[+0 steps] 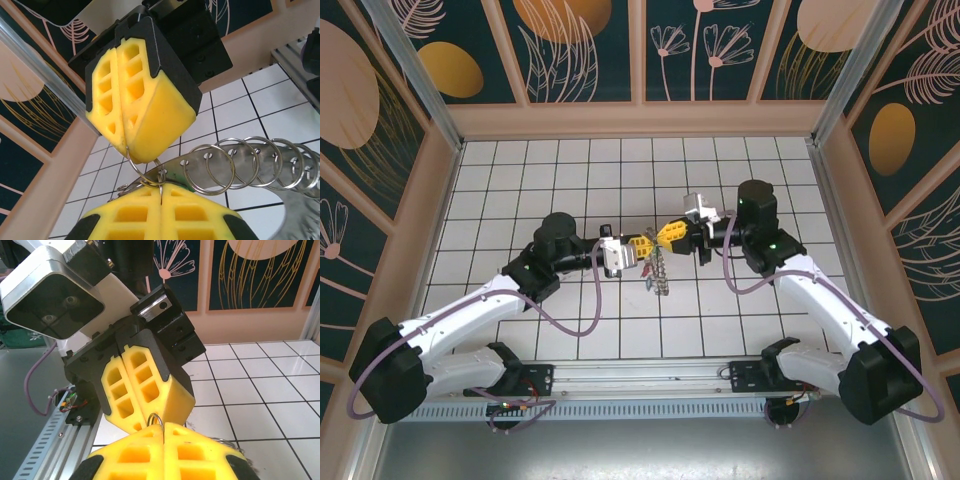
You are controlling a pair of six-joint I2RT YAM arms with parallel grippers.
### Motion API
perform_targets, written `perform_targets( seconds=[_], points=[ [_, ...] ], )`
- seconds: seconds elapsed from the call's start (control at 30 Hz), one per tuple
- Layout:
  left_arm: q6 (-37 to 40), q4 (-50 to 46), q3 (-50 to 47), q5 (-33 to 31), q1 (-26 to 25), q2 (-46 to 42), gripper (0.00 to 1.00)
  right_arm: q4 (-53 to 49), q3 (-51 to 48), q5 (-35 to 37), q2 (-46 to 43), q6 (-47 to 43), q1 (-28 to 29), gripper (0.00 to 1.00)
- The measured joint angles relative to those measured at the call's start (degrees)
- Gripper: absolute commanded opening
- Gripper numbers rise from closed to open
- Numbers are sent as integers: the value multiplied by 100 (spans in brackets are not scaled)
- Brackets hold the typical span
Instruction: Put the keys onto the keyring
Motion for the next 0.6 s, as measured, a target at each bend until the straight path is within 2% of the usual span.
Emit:
perform_targets(
  seconds=[0.37, 0.53, 0.6],
  points=[
    [-922, 651, -455, 2, 0, 2, 10, 203, -262, 188, 0, -39, 90, 0],
    [-1318, 1047, -673, -50, 0, 2, 1, 350, -361, 243, 2, -39, 116, 0],
    [-1438, 1139, -728, -127, 0, 2, 0, 435, -413, 258, 2, -39, 116, 0]
  ],
)
